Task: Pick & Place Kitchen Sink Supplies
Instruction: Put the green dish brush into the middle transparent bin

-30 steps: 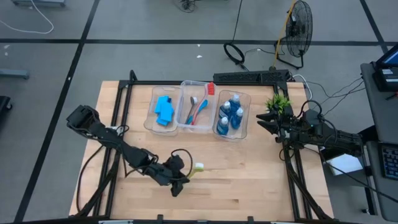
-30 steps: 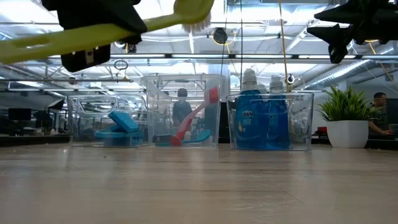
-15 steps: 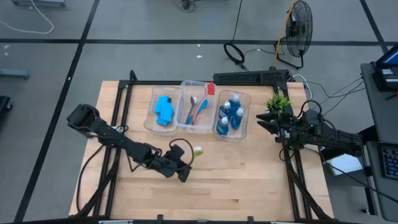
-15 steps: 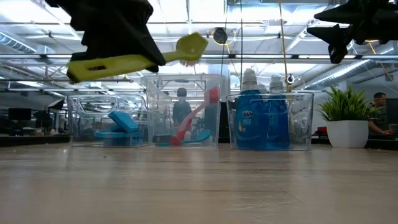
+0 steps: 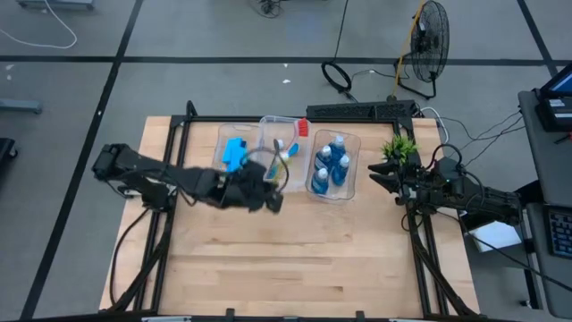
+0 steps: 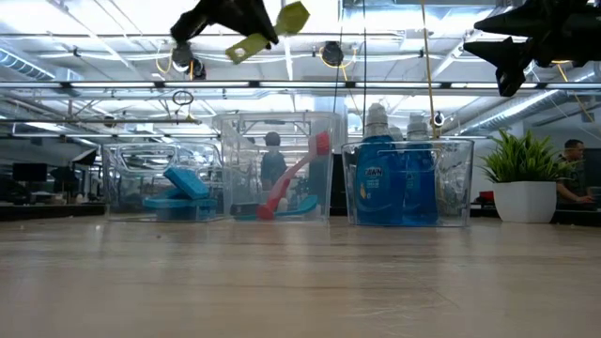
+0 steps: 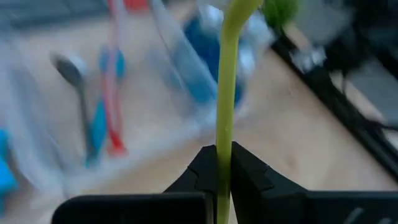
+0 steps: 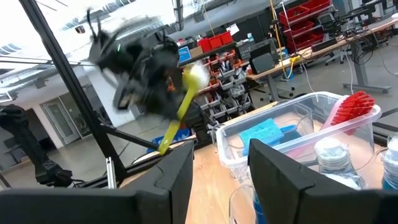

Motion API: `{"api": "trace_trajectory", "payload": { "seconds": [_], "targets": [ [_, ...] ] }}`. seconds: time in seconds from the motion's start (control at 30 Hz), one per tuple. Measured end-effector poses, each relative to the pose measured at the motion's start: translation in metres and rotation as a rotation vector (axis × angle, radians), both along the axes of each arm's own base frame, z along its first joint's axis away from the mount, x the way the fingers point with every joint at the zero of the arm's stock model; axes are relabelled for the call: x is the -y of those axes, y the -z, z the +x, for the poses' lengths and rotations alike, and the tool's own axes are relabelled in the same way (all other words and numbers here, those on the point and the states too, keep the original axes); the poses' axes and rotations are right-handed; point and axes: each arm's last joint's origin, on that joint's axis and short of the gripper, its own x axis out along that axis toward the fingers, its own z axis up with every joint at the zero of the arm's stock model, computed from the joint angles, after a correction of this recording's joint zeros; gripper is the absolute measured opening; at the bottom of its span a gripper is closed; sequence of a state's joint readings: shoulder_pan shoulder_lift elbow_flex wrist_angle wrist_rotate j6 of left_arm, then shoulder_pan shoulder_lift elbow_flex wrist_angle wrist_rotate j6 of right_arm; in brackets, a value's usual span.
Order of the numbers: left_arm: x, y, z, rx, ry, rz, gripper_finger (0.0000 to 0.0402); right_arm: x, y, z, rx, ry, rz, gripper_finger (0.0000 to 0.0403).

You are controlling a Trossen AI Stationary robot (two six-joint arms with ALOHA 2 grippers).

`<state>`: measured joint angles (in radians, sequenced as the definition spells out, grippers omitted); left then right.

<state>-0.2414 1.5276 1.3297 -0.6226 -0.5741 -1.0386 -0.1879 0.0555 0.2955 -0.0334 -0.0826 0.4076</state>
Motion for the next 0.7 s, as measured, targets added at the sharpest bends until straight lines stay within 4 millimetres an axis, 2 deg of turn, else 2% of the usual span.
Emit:
{"api": "trace_trajectory", "payload": {
  "seconds": [0.17, 0.27, 0.53, 0.7],
  "targets": [
    [-0.04, -0.029, 0.007, 0.019, -0.092, 0.109, 0.0019, 0.0, 0.0, 0.0, -0.001, 0.0, 0.0, 0.0141],
    [-0.064, -0.039, 0.01, 0.034, -0.128, 0.159, 0.0019, 0.0, 0.0, 0.0, -0.001, 0.0, 0.0, 0.0141],
    [-0.124, -0.046, 0.014, 0.09, -0.239, 0.212, 0.0019, 0.0, 0.0, 0.0, -0.001, 0.0, 0.0, 0.0141],
    [-0.148, -0.038, 0.02, 0.081, -0.246, 0.188, 0.0018, 0.0, 0.0, 0.0, -0.001, 0.002, 0.0, 0.0141]
  ]
}}
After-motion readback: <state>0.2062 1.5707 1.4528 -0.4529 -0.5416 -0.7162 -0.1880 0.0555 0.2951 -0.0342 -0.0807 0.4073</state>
